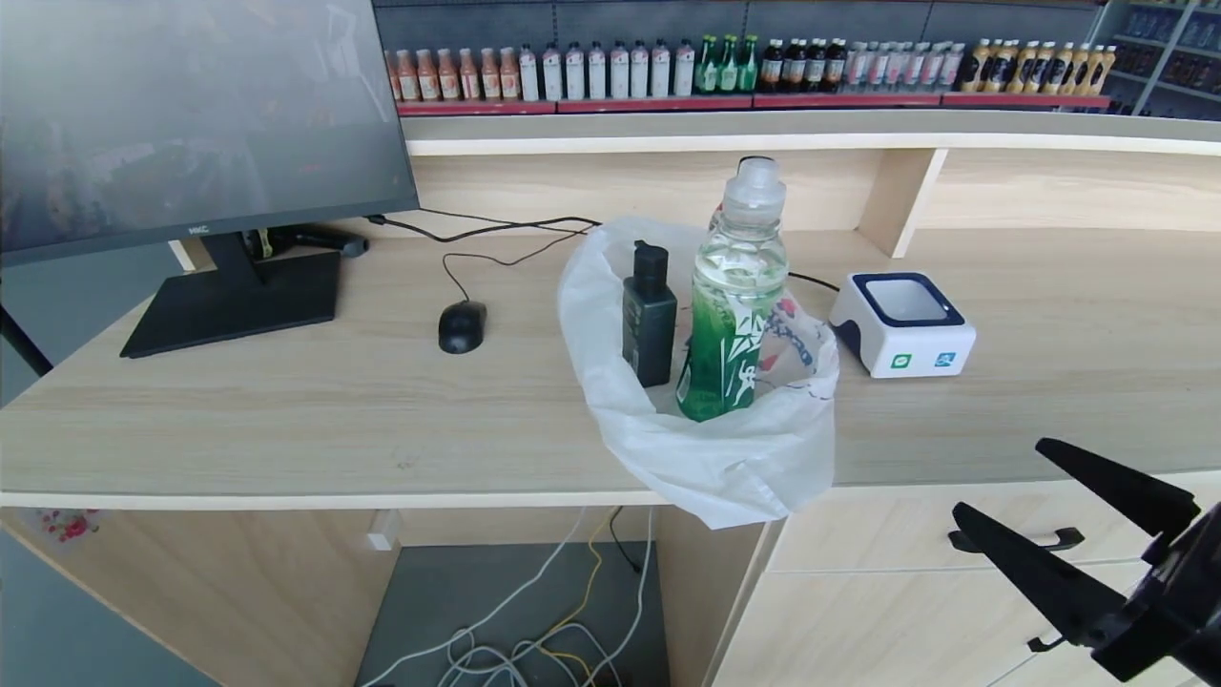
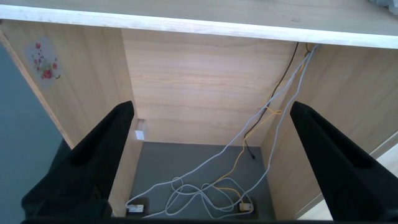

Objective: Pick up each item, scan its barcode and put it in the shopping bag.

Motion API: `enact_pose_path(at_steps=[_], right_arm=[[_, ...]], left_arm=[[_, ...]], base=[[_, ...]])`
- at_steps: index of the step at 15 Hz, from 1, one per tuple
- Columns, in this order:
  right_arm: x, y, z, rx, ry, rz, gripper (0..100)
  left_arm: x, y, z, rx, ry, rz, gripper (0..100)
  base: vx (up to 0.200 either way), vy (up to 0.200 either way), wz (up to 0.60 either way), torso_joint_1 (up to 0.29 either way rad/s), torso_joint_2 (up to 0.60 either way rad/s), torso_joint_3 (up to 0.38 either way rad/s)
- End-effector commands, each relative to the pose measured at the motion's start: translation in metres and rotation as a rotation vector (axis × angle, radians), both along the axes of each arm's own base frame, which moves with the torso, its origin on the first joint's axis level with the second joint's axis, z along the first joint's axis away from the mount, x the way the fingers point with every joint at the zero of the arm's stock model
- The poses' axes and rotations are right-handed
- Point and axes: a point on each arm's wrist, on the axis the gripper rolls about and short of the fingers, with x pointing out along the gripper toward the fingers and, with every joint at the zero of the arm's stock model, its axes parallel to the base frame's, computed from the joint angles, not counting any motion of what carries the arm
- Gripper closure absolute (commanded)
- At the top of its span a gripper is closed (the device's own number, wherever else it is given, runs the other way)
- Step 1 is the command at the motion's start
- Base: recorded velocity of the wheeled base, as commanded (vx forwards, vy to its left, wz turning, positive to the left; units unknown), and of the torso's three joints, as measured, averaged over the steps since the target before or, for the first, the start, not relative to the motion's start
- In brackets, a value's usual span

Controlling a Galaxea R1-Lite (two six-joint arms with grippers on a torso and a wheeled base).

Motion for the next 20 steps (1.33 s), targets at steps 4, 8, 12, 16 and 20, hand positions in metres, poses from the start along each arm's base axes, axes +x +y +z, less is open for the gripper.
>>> enact_pose_path(at_steps=[4, 8, 12, 16, 20], right_arm=[[-0.100, -0.048, -0.054, -0.183, 0.094, -0.010, 0], [-0.117, -0.056, -0.074, -0.181, 0.138, -0.053, 0], [-0.113, -0.054, -0.077, -0.097, 0.261, -0.228, 0], [-0.117, -0.053, -0.078, -0.051, 0.227, -0.450, 0], [-0.127, -0.053, -0.080, 0.003, 0.114, -0.458, 0]], left_arm=[[0.000, 0.000, 0.000, 0.000, 0.000, 0.000, 0], [0.000, 0.000, 0.000, 0.000, 0.000, 0.000, 0], [0.000, 0.000, 0.000, 0.001, 0.000, -0.001, 0], [0.000, 0.000, 0.000, 0.000, 0.000, 0.000, 0], [0.000, 0.000, 0.000, 0.000, 0.000, 0.000, 0]], base=[[0.000, 0.000, 0.00, 0.000, 0.00, 0.000], [0.000, 0.000, 0.00, 0.000, 0.00, 0.000], [0.000, 0.000, 0.00, 0.000, 0.00, 0.000], [0.000, 0.000, 0.00, 0.000, 0.00, 0.000], [0.000, 0.000, 0.00, 0.000, 0.00, 0.000]])
